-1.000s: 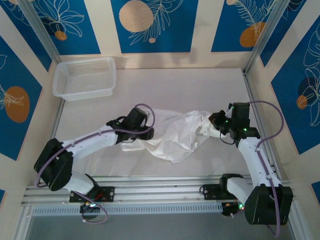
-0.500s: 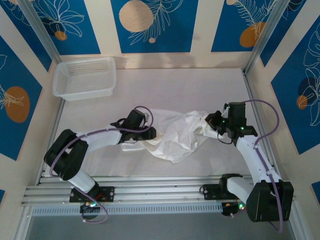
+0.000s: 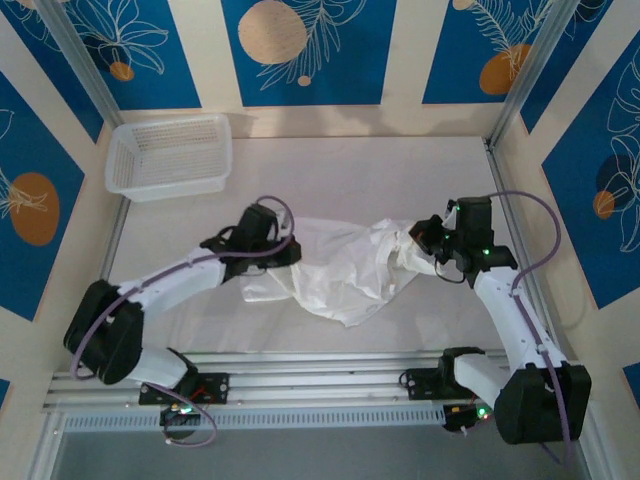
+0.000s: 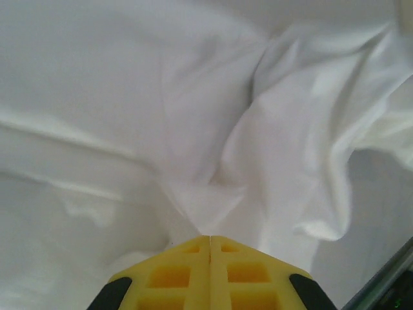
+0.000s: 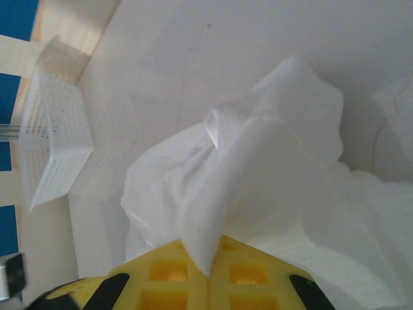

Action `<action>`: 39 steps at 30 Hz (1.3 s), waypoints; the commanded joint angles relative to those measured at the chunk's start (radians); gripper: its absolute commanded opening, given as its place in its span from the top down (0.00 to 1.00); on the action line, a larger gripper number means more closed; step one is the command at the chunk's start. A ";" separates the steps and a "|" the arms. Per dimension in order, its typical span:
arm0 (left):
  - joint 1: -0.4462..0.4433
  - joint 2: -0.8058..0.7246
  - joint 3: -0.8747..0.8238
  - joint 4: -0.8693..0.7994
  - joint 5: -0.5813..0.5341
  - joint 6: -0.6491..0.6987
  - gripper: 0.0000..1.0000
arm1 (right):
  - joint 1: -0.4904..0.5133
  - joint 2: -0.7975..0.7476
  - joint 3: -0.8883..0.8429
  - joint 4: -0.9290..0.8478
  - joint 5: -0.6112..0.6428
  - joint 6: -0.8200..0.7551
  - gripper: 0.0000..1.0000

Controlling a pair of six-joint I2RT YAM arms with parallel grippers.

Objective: Fold the inside-out t-shirt

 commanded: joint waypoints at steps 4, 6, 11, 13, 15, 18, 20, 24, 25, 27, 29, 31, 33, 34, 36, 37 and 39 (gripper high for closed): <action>0.223 -0.158 0.508 -0.298 -0.075 0.155 1.00 | -0.014 -0.021 0.445 -0.073 0.113 -0.077 1.00; 0.291 -0.177 0.704 -0.376 -0.120 0.183 1.00 | -0.027 0.000 0.624 -0.123 0.160 -0.111 1.00; 0.328 -0.273 0.976 -0.428 -0.307 0.258 1.00 | -0.039 -0.022 0.879 -0.164 0.256 -0.175 1.00; 0.327 -0.334 0.990 -0.399 -0.365 0.270 1.00 | -0.040 -0.060 0.902 -0.123 0.258 -0.184 1.00; 0.328 -0.390 1.001 -0.383 -0.417 0.280 1.00 | -0.040 -0.096 0.931 -0.093 0.271 -0.186 1.00; 0.328 -0.434 1.034 -0.392 -0.450 0.299 1.00 | -0.040 -0.127 0.988 -0.075 0.284 -0.195 1.00; 0.328 -0.446 1.062 -0.409 -0.448 0.308 1.00 | -0.040 -0.142 1.020 -0.061 0.281 -0.200 1.00; 0.327 -0.439 1.086 -0.418 -0.440 0.319 1.00 | -0.040 -0.133 1.072 -0.059 0.291 -0.211 1.00; 0.327 -0.430 1.087 -0.421 -0.440 0.321 1.00 | -0.039 -0.124 1.074 -0.059 0.294 -0.214 1.00; 0.328 -0.394 1.085 -0.427 -0.435 0.322 1.00 | -0.041 -0.089 1.071 -0.071 0.301 -0.219 1.00; 0.328 -0.346 1.080 -0.432 -0.425 0.323 1.00 | -0.040 -0.045 1.052 -0.082 0.304 -0.221 1.00; 0.327 -0.294 1.057 -0.419 -0.424 0.323 1.00 | -0.042 0.010 1.026 -0.091 0.306 -0.218 1.00; 0.328 -0.220 1.033 -0.407 -0.433 0.327 1.00 | -0.049 0.078 0.983 -0.080 0.289 -0.205 1.00; 0.332 -0.186 1.028 -0.406 -0.433 0.326 1.00 | -0.054 0.111 0.962 -0.071 0.282 -0.193 1.00; 0.354 -0.087 1.017 -0.401 -0.407 0.305 1.00 | -0.074 0.204 0.919 -0.046 0.252 -0.166 1.00; 0.369 -0.044 1.011 -0.398 -0.382 0.286 1.00 | -0.081 0.251 0.905 -0.042 0.242 -0.151 1.00; 0.417 0.077 1.003 -0.387 -0.300 0.229 1.00 | -0.100 0.374 0.898 -0.039 0.199 -0.121 1.00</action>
